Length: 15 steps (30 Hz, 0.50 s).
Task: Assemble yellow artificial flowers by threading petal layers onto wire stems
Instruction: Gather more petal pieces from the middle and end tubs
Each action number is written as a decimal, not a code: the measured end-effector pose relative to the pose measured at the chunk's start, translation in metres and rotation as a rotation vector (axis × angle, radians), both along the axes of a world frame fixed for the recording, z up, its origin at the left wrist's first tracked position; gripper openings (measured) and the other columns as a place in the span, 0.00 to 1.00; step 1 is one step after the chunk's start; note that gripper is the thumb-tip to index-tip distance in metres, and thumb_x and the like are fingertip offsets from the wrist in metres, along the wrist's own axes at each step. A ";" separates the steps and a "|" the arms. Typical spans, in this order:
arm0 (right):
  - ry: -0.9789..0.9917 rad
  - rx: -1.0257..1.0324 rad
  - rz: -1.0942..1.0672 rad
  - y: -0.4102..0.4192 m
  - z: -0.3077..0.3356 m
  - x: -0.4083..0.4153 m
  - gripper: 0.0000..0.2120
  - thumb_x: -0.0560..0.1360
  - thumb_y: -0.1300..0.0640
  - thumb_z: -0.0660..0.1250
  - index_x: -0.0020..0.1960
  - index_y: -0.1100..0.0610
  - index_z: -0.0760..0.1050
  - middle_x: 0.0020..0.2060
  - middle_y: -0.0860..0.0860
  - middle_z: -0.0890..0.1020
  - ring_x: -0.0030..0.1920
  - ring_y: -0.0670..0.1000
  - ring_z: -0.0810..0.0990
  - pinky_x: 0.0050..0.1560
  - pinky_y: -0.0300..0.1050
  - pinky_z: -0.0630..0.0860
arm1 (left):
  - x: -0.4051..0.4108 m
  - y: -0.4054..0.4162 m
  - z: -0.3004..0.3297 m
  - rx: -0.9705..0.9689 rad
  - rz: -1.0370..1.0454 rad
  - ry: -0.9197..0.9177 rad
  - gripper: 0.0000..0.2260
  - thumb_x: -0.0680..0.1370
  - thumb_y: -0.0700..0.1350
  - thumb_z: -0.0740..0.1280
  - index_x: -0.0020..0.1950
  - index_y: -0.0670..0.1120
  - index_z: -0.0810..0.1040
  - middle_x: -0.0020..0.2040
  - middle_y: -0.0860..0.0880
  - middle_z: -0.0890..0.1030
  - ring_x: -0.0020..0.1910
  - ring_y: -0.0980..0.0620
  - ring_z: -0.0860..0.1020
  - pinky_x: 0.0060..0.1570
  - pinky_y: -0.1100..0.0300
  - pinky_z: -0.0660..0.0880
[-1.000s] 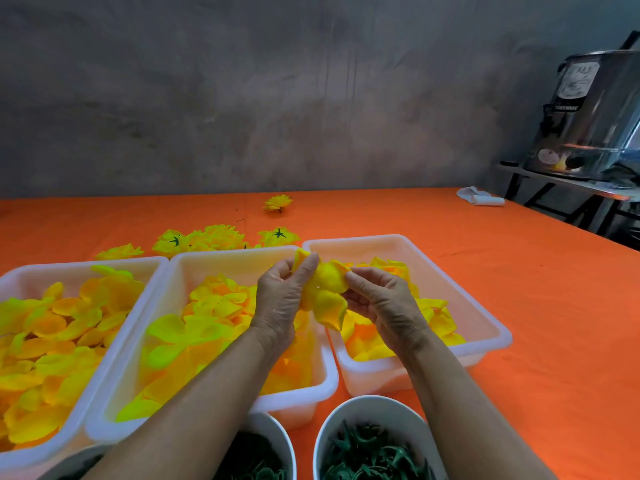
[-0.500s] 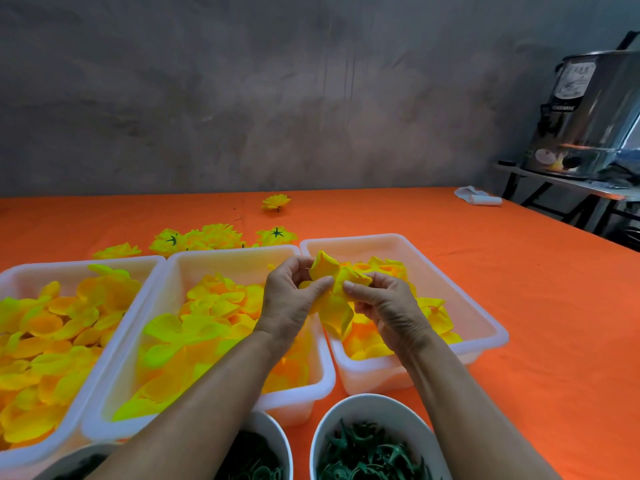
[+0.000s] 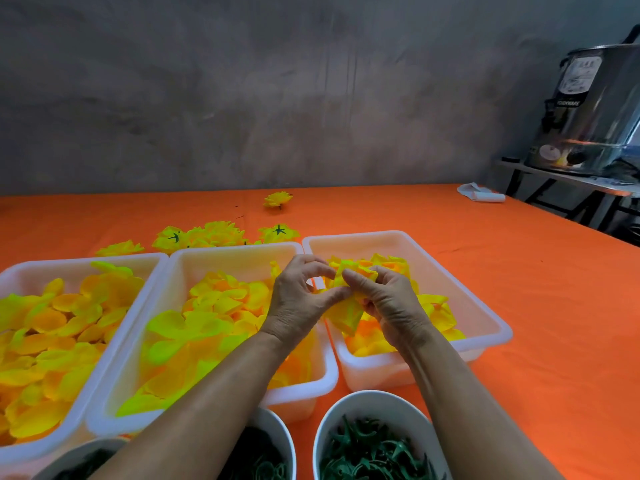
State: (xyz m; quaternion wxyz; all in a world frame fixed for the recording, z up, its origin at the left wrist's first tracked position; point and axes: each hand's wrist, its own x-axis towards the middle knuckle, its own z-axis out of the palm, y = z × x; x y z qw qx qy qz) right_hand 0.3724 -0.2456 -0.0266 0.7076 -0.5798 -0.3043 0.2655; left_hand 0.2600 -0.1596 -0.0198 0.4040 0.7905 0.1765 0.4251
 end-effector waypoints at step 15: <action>0.196 0.124 -0.421 -0.003 0.001 0.008 0.13 0.74 0.61 0.70 0.34 0.56 0.69 0.19 0.44 0.70 0.17 0.40 0.63 0.17 0.32 0.60 | 0.006 0.019 -0.001 -0.666 0.158 -0.391 0.07 0.78 0.37 0.64 0.42 0.48 0.75 0.38 0.46 0.78 0.37 0.48 0.76 0.37 0.56 0.73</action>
